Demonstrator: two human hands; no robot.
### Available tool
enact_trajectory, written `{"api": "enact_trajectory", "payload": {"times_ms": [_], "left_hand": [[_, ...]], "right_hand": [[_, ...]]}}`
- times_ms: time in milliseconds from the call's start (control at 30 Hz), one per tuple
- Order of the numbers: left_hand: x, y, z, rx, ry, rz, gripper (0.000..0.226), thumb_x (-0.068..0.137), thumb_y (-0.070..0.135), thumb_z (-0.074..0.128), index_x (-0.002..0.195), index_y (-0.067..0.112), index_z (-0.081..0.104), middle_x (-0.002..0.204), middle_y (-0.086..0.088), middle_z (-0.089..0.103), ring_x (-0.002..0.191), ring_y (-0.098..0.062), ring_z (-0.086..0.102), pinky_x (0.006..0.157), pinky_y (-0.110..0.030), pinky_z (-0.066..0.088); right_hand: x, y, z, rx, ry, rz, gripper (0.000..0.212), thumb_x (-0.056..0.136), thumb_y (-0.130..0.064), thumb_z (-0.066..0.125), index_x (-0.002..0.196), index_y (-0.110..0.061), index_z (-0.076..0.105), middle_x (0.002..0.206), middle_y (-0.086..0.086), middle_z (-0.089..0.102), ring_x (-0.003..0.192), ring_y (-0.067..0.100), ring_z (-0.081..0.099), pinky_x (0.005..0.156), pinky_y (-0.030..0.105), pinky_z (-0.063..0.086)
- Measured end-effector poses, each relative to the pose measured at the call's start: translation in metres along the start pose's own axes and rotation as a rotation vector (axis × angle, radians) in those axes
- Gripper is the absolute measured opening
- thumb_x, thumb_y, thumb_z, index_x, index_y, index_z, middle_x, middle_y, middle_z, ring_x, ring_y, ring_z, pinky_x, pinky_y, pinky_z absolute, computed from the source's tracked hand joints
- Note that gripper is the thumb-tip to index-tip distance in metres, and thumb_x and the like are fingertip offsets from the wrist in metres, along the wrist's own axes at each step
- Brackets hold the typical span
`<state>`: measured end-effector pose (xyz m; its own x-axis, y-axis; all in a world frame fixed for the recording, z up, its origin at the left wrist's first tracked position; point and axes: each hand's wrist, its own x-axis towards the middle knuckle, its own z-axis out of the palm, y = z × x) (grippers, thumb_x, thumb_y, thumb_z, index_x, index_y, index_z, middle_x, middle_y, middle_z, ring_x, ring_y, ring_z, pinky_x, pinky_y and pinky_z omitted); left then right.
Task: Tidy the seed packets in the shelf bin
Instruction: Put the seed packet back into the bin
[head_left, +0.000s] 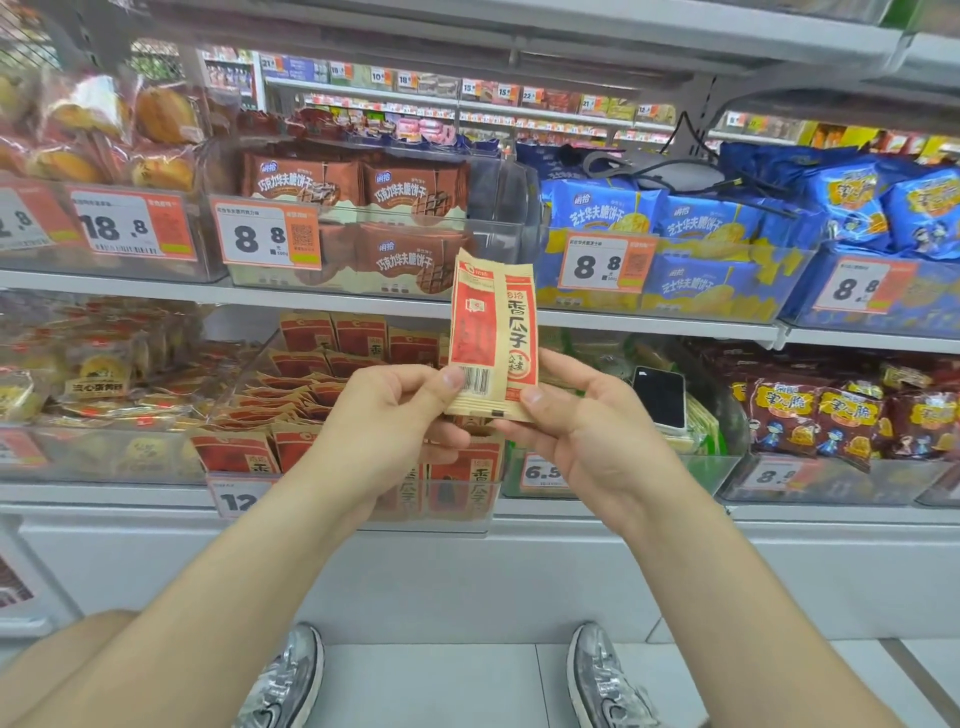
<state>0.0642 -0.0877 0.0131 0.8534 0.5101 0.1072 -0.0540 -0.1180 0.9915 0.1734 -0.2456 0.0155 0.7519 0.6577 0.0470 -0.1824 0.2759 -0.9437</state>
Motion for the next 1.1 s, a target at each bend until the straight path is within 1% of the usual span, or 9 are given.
{"api": "enact_trajectory", "payload": {"times_ms": [167, 300, 400, 467, 567, 700, 767, 867, 1100], "left_hand": [[0.0, -0.005, -0.007, 0.038, -0.013, -0.007, 0.028, 0.108, 0.037, 0.06, 0.11, 0.019, 0.081, 0.102, 0.002, 0.083, 0.071, -0.01, 0.072, 0.073, -0.034, 0.068], [-0.003, -0.004, -0.008, 0.048, -0.026, -0.069, 0.03, 0.11, 0.04, 0.058, 0.113, 0.018, 0.08, 0.104, 0.001, 0.083, 0.085, -0.02, 0.08, 0.08, -0.043, 0.069], [-0.004, -0.004, -0.006, -0.008, 0.031, -0.066, 0.034, 0.112, 0.046, 0.05, 0.121, 0.022, 0.074, 0.105, 0.003, 0.084, 0.095, -0.017, 0.081, 0.085, -0.046, 0.066], [-0.005, -0.002, -0.004, -0.025, 0.102, -0.082, 0.043, 0.114, 0.05, 0.04, 0.118, 0.024, 0.073, 0.098, 0.004, 0.084, 0.087, -0.012, 0.081, 0.079, -0.04, 0.063], [-0.009, -0.001, -0.001, -0.056, 0.14, -0.132, 0.047, 0.117, 0.046, 0.034, 0.111, 0.024, 0.075, 0.092, 0.001, 0.084, 0.08, -0.014, 0.081, 0.07, -0.036, 0.06], [-0.01, -0.005, 0.0, -0.118, 0.079, -0.169, 0.034, 0.117, 0.03, 0.044, 0.116, 0.024, 0.077, 0.099, -0.004, 0.084, 0.092, -0.026, 0.082, 0.084, -0.046, 0.065], [-0.011, -0.007, 0.003, -0.098, 0.022, -0.161, 0.031, 0.116, 0.028, 0.046, 0.117, 0.026, 0.077, 0.103, -0.004, 0.084, 0.096, -0.026, 0.082, 0.09, -0.05, 0.064], [-0.014, -0.011, 0.007, -0.097, -0.033, -0.181, 0.031, 0.116, 0.028, 0.047, 0.117, 0.022, 0.077, 0.107, -0.005, 0.083, 0.1, -0.023, 0.081, 0.097, -0.053, 0.061], [-0.014, -0.011, 0.003, -0.132, -0.018, -0.185, 0.031, 0.116, 0.028, 0.046, 0.12, 0.026, 0.077, 0.108, -0.002, 0.083, 0.101, -0.021, 0.081, 0.098, -0.056, 0.061]], "right_hand": [[0.003, 0.007, 0.004, 0.081, 0.049, 0.057, 0.037, 0.103, 0.009, 0.059, 0.139, 0.002, 0.059, 0.111, 0.019, 0.08, 0.102, 0.033, 0.08, 0.074, 0.03, 0.067], [-0.001, 0.007, 0.006, -0.058, 0.11, 0.021, 0.039, 0.099, 0.012, 0.065, 0.136, 0.002, 0.061, 0.104, 0.019, 0.081, 0.095, 0.034, 0.081, 0.073, 0.034, 0.068], [-0.007, 0.003, 0.006, -0.272, -0.057, 0.063, 0.059, 0.094, 0.013, 0.07, 0.147, -0.008, 0.052, 0.101, 0.02, 0.081, 0.095, 0.038, 0.08, 0.08, 0.044, 0.068], [-0.012, 0.003, 0.008, -0.469, -0.249, 0.125, 0.073, 0.09, 0.014, 0.074, 0.149, -0.019, 0.047, 0.099, 0.023, 0.08, 0.096, 0.042, 0.079, 0.082, 0.05, 0.066], [-0.016, 0.006, 0.014, -0.651, -0.362, 0.182, 0.065, 0.09, 0.01, 0.076, 0.139, -0.024, 0.05, 0.1, 0.018, 0.081, 0.092, 0.037, 0.08, 0.082, 0.048, 0.066], [-0.01, 0.01, 0.016, -0.701, -0.204, 0.134, 0.018, 0.108, -0.029, 0.064, 0.122, -0.021, 0.07, 0.101, 0.003, 0.083, 0.093, 0.024, 0.081, 0.091, 0.05, 0.065], [-0.006, 0.012, 0.016, -0.637, -0.015, 0.063, 0.024, 0.111, -0.036, 0.054, 0.117, -0.021, 0.073, 0.097, 0.001, 0.083, 0.089, 0.021, 0.081, 0.087, 0.048, 0.066], [-0.004, 0.012, 0.016, -0.521, 0.151, 0.0, 0.025, 0.111, -0.035, 0.055, 0.115, -0.021, 0.076, 0.094, -0.002, 0.083, 0.083, 0.012, 0.079, 0.075, 0.032, 0.059], [-0.002, 0.013, 0.022, -0.379, 0.143, 0.054, 0.025, 0.11, -0.03, 0.059, 0.11, -0.018, 0.081, 0.097, 0.002, 0.083, 0.087, 0.013, 0.079, 0.085, 0.032, 0.057]]}}
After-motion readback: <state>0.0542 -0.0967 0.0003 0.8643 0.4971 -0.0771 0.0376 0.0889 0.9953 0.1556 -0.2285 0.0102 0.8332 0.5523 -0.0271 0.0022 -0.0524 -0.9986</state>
